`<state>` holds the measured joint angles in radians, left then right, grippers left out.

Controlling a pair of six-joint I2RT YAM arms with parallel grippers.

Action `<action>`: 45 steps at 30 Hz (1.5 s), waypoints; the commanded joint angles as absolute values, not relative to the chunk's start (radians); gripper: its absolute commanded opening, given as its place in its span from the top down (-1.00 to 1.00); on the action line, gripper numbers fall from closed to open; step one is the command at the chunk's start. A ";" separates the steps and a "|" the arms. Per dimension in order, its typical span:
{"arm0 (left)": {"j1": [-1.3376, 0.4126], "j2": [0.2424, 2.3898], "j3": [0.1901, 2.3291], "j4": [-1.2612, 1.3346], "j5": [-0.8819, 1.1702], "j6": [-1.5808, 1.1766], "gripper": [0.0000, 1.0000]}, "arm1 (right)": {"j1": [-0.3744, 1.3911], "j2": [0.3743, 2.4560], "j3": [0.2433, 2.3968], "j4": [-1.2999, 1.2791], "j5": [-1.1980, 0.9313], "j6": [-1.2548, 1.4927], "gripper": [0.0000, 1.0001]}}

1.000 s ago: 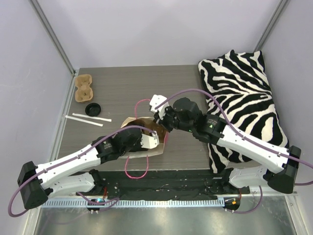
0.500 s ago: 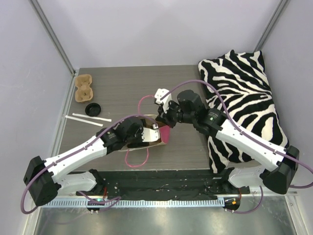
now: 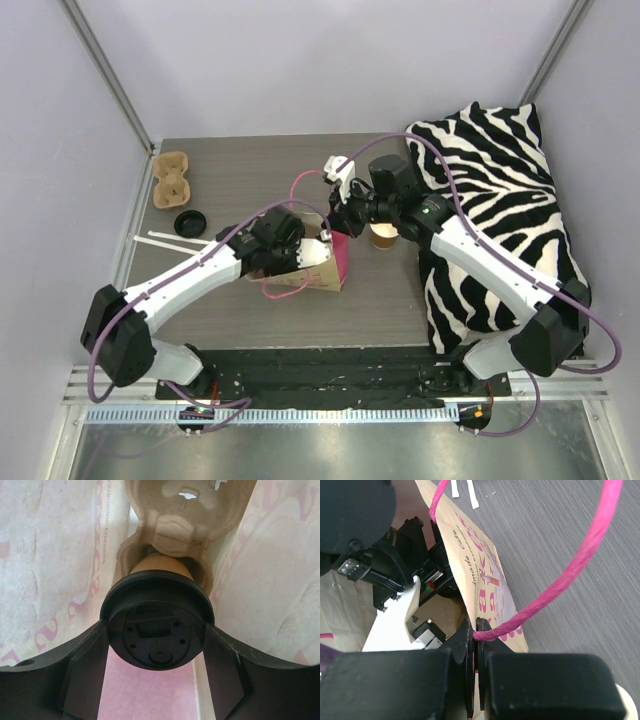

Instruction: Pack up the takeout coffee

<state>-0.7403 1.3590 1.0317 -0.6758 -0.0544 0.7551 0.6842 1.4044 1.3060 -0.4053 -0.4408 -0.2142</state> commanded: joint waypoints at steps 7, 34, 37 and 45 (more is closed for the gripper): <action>-0.629 1.581 1.150 -0.845 0.080 0.845 1.00 | 0.597 1.514 1.437 -0.405 -0.632 -0.284 0.99; -0.612 1.678 1.373 -0.907 0.107 0.747 0.10 | 0.517 1.615 1.506 -0.482 -0.707 -0.383 0.98; -0.626 1.678 1.410 -0.920 0.092 0.733 0.00 | 0.517 1.618 1.505 -0.485 -0.692 -0.402 0.98; -0.649 1.640 1.430 -0.910 0.057 0.756 -0.03 | 0.512 1.618 1.520 -0.485 -0.649 -0.417 0.98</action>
